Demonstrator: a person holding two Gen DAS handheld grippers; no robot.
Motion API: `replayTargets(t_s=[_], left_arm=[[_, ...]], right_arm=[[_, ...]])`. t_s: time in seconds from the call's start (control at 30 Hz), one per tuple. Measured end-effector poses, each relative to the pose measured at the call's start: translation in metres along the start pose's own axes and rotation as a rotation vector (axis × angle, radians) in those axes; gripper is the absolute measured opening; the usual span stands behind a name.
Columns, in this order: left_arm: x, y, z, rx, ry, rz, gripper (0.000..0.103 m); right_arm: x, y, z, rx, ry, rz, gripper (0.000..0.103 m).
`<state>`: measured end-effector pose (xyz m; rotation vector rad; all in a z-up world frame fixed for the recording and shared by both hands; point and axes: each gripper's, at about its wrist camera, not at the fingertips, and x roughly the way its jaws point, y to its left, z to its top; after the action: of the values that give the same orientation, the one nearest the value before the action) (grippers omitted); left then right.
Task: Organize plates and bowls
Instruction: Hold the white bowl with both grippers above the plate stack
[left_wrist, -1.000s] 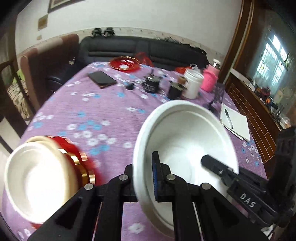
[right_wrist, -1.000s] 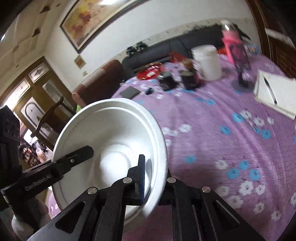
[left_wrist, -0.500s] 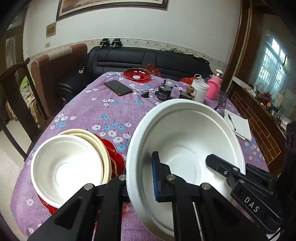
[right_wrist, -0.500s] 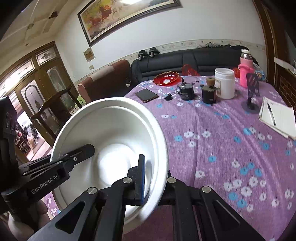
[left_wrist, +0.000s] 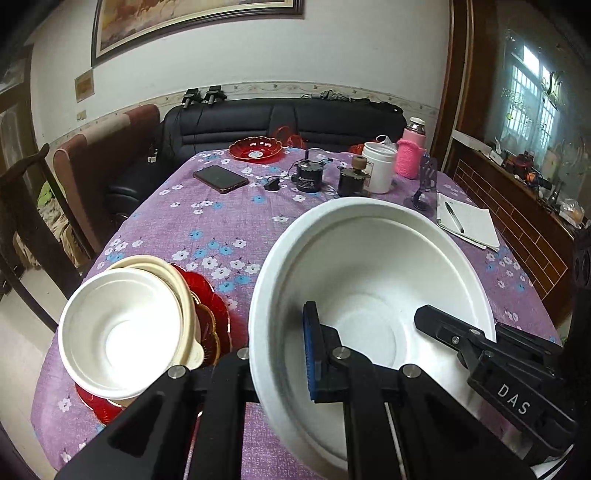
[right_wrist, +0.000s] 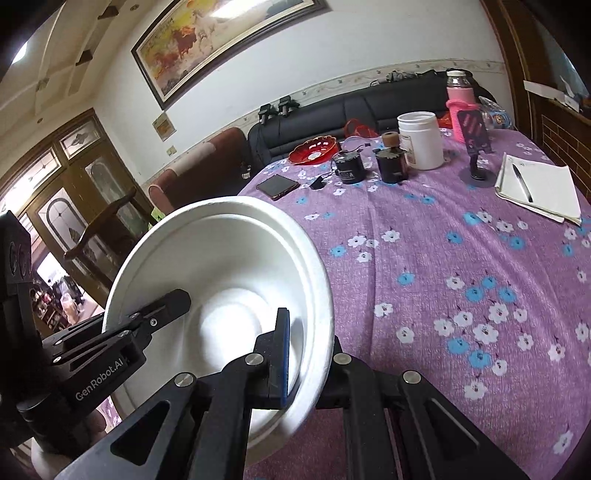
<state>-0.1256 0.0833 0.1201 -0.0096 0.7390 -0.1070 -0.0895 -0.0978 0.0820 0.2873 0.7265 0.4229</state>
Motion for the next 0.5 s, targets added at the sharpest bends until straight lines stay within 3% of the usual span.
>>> replayTargets(t_s=[0.5], left_arm=[[-0.015, 0.006, -0.002, -0.015, -0.006, -0.029, 0.009]], right_arm=[[-0.014, 0.01, -0.001, -0.009, -0.022, -0.006, 0.009]])
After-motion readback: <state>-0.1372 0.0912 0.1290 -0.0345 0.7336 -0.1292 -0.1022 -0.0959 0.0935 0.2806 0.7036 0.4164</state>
